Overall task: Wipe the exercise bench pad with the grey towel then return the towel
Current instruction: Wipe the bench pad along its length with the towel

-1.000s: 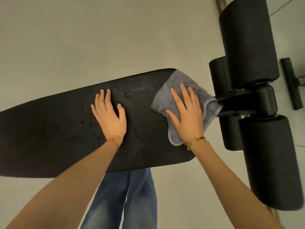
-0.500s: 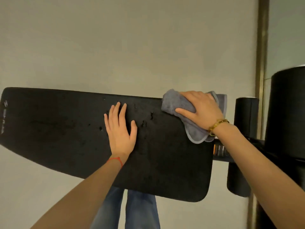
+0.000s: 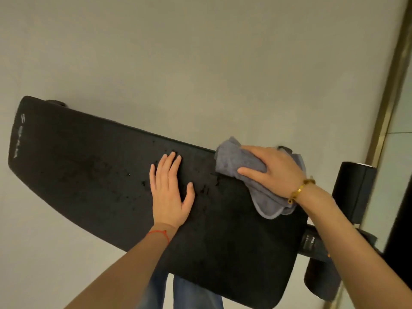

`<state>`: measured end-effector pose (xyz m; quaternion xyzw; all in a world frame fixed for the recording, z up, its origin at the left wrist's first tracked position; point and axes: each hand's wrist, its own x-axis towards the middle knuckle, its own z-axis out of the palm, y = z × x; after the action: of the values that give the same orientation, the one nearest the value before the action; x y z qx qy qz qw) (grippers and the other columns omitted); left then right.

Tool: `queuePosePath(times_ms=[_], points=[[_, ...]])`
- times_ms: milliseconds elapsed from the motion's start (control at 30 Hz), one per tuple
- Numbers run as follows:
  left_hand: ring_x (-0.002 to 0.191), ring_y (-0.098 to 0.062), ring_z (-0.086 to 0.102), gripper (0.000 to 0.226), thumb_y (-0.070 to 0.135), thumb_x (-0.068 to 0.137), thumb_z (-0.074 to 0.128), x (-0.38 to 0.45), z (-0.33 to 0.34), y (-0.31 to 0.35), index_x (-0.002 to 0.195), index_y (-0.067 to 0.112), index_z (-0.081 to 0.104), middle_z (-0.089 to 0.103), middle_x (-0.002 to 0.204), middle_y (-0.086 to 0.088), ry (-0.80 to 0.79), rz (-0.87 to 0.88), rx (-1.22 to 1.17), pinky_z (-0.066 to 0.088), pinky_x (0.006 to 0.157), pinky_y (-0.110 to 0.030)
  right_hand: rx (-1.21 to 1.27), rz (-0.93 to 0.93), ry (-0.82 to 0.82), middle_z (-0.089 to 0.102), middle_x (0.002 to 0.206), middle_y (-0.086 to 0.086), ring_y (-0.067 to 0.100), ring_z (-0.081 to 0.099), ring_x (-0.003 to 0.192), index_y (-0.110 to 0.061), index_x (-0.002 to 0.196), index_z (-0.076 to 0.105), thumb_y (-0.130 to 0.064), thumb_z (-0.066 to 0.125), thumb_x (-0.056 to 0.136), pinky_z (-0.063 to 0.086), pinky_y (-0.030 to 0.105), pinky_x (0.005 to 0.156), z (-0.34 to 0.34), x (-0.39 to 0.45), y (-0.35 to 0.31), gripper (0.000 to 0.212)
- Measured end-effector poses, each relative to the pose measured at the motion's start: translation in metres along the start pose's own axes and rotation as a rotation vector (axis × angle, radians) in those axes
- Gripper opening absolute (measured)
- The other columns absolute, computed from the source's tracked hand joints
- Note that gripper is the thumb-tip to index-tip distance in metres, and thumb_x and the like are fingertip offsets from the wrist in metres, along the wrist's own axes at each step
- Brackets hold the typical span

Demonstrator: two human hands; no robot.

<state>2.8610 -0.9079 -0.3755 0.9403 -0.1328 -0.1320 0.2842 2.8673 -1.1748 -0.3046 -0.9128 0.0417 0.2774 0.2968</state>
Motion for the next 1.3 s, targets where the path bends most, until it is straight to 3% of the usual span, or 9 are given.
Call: queuePosePath(times_ms=[100,267,367,567,700,833,967,1100,1300], points=[[0.15,-0.023,0.019,0.06,0.03,0.093,0.047,0.001,0.0,0.0,0.147,0.006,0.036,0.032,0.156,-0.007,-0.001,0.001,-0.004,0.013,0.12,-0.056,0.057,0.041,-0.103,0.066,0.119,-0.006,0.017,0.061,0.108,-0.033,0.128,0.053,-0.065,0.049,0.086,0.047,0.034,0.093,0.002,0.028,-0.013,0.053],[0.148,-0.025,0.024,0.059,0.033,0.094,0.044,0.001,0.003,-0.002,0.144,0.003,0.04,0.037,0.152,-0.011,0.011,0.014,-0.015,0.014,0.12,-0.057,0.049,0.03,-0.354,0.059,0.13,0.007,0.028,0.056,0.116,-0.024,0.134,0.05,-0.051,0.05,0.093,0.041,0.034,0.093,0.054,0.148,-0.082,0.049],[0.149,-0.024,0.022,0.059,0.033,0.093,0.045,0.001,0.002,-0.002,0.144,0.004,0.039,0.036,0.153,-0.01,0.008,0.01,-0.015,0.014,0.12,-0.057,0.093,-0.009,-0.338,0.06,0.13,0.001,0.024,0.057,0.115,-0.035,0.138,0.043,-0.061,0.053,0.086,0.043,0.03,0.089,0.047,0.132,-0.069,0.06],[0.151,-0.021,0.017,0.06,0.03,0.093,0.044,0.001,0.0,0.002,0.148,0.007,0.034,0.031,0.157,-0.006,-0.008,-0.003,0.001,0.014,0.12,-0.056,0.092,0.092,-0.185,0.064,0.122,-0.011,0.011,0.06,0.111,-0.038,0.136,0.045,-0.06,0.054,0.083,0.041,0.022,0.092,-0.026,-0.011,-0.004,0.058],[0.15,-0.021,0.018,0.06,0.031,0.093,0.044,0.001,0.001,0.001,0.148,0.006,0.035,0.032,0.156,-0.007,-0.003,0.003,0.013,0.013,0.121,-0.055,0.027,0.108,-0.216,0.065,0.121,-0.008,0.017,0.06,0.11,-0.038,0.131,0.049,-0.065,0.054,0.083,0.045,0.034,0.095,-0.003,0.04,-0.034,0.056],[0.149,-0.022,0.021,0.059,0.033,0.093,0.044,0.0,0.003,-0.001,0.145,0.005,0.038,0.036,0.153,-0.009,0.014,0.01,0.0,0.013,0.12,-0.055,0.02,0.016,-0.336,0.061,0.128,0.0,0.024,0.057,0.114,-0.032,0.135,0.046,-0.062,0.054,0.085,0.042,0.03,0.085,0.038,0.123,-0.074,0.059],[0.15,-0.023,0.02,0.06,0.032,0.093,0.044,0.0,0.002,-0.002,0.146,0.005,0.037,0.033,0.155,-0.009,0.015,0.013,0.007,0.012,0.121,-0.053,0.09,0.026,-0.246,0.061,0.13,-0.001,0.021,0.057,0.116,-0.04,0.139,0.04,-0.061,0.056,0.084,0.045,0.036,0.099,0.021,0.071,-0.045,0.061],[0.151,-0.02,0.016,0.06,0.032,0.094,0.043,-0.001,0.001,0.0,0.148,0.007,0.034,0.03,0.157,-0.006,0.006,0.006,0.015,0.011,0.122,-0.052,-0.052,-0.003,0.037,0.056,0.135,-0.006,0.016,0.053,0.122,-0.034,0.139,0.044,-0.066,0.045,0.085,0.036,0.029,0.105,-0.001,-0.027,0.002,0.063],[0.151,-0.019,0.015,0.06,0.032,0.094,0.041,-0.003,0.002,-0.002,0.149,0.009,0.032,0.03,0.157,-0.005,0.001,0.002,0.024,0.012,0.122,-0.051,-0.333,0.146,0.359,0.032,0.154,-0.002,0.023,0.028,0.142,-0.026,0.148,0.033,-0.05,0.049,0.092,0.02,0.043,0.117,0.056,-0.09,-0.012,0.062]])
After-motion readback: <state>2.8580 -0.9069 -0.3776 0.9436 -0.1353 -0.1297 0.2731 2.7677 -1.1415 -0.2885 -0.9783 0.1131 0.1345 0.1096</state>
